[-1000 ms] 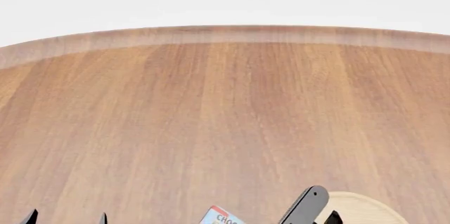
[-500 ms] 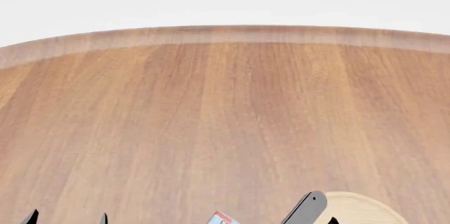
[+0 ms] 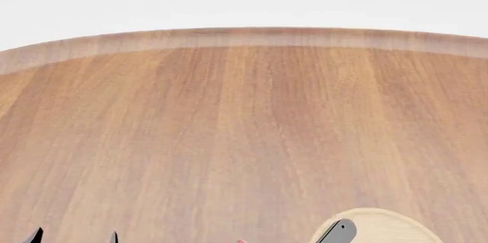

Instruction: Put the chocolate pudding to the left of the plate.

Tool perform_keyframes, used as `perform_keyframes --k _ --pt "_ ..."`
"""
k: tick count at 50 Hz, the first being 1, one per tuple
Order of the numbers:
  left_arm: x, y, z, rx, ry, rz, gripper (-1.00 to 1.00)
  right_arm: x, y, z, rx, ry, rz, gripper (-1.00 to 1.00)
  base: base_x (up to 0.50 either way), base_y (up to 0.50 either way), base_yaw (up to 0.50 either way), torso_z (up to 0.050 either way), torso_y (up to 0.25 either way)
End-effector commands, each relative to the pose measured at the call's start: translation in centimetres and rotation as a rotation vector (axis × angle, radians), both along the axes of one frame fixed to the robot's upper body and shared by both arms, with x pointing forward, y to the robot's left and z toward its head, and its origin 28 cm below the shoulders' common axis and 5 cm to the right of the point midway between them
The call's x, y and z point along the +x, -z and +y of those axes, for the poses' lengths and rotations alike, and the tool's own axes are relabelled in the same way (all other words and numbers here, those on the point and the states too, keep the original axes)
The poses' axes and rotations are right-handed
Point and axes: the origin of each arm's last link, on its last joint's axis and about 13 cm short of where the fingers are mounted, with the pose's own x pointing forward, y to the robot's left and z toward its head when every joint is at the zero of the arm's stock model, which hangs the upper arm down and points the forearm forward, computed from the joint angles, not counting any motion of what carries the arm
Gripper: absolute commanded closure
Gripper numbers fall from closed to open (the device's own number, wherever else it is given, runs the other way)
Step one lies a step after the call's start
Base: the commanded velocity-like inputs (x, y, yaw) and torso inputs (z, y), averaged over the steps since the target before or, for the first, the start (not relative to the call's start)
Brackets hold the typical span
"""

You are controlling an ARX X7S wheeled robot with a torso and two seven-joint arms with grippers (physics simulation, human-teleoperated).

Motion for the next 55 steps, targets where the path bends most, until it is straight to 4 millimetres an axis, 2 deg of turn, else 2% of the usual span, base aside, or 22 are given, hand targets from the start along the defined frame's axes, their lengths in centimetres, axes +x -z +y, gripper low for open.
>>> perform_keyframes --k 1,16,47,48,55 --pt "0.0 0.0 0.0 0.001 0.001 0.001 -1.0 0.1 0.6 -0.1 -0.008 -0.003 -0.001 1.0 0.0 0.0 0.0 0.0 0.0" --pt "0.0 0.1 -0.1 0.001 0.003 0.001 -1.0 -0.1 2.0 -0.2 -0.012 0.005 0.028 1.0 0.0 0.0 0.0 0.0 0.001" --pt "0.0 0.3 -0.1 0.004 0.009 0.002 -1.0 -0.3 3.0 -0.1 -0.003 0.009 0.041 1.0 0.0 0.0 0.0 0.0 0.0" --pt "0.0 0.3 -0.1 0.003 0.008 0.002 -1.0 -0.3 3.0 -0.1 -0.008 0.004 0.036 -1.0 0.0 0.0 0.0 0.0 0.0" --pt "0.0 0.3 -0.1 0.002 0.009 0.003 -1.0 -0.3 3.0 -0.2 -0.003 0.016 0.037 -1.0 0.0 0.0 0.0 0.0 0.0"
